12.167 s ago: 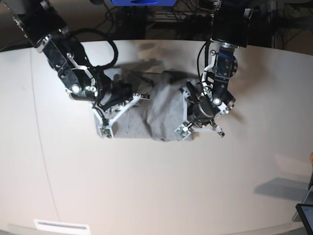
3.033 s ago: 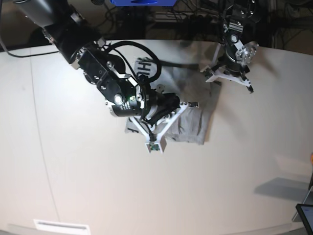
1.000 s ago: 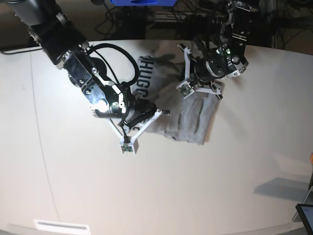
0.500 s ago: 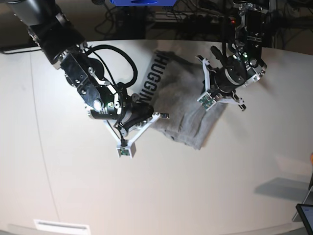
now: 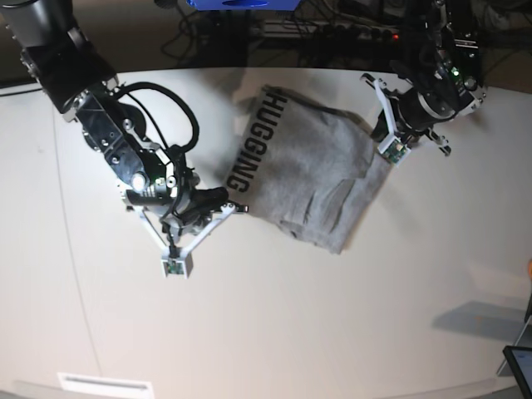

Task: Fold the T-shirt properly
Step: 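Release the fabric and lift the left gripper off the shirt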

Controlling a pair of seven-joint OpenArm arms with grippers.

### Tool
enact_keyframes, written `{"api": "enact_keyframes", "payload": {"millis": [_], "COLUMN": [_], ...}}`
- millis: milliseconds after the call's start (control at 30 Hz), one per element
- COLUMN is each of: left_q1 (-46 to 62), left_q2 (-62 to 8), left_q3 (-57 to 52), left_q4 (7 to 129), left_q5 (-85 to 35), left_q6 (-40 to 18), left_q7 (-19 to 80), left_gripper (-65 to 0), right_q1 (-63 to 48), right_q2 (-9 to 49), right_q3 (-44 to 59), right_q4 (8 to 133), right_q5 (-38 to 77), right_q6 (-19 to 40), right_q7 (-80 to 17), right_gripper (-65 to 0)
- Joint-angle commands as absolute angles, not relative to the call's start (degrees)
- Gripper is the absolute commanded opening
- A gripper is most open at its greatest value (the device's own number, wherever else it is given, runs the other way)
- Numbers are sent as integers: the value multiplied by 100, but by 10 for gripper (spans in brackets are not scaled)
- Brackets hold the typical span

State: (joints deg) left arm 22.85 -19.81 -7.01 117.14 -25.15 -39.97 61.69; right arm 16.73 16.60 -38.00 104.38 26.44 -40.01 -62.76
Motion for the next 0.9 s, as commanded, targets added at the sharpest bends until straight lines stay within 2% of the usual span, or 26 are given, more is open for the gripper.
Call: {"api": "enact_keyframes", "payload": {"millis": [0, 133, 400, 700, 867], "left_q1": [2334, 2642, 2791, 2563, 2211], "left_q2": [-2167, -2519, -2545, -1991, -1780], "left_q3": [-813, -1033, -1376, -585, -207], "left_q4": [11855, 11846, 11767, 11547, 11090], "left_q5": [-2686, -3116, -2993, -505, 163], "left_q6": [-4000, -4000, -4000, -4000, -4000], "left_q7": [6088, 6088, 6114, 6114, 6114], "left_gripper": [-650, -650, -650, -650, -650], "right_q1": [1886, 2149, 2466, 2097, 1991], "right_q2": [1640, 1604, 1516, 1446, 1341], "right_q3": [-3758, -3767, -3767, -3793, -3802], "right_q4": [10440, 9965, 9226, 9095, 9103], "right_q5": [2598, 2598, 2598, 2598, 2615], "right_q6": [-4000, -4000, -4000, -4000, -4000], "right_q7": [-6149, -6097, -6053, -5692, -5701], "right_gripper": [-650, -650, -650, -650, -650]}}
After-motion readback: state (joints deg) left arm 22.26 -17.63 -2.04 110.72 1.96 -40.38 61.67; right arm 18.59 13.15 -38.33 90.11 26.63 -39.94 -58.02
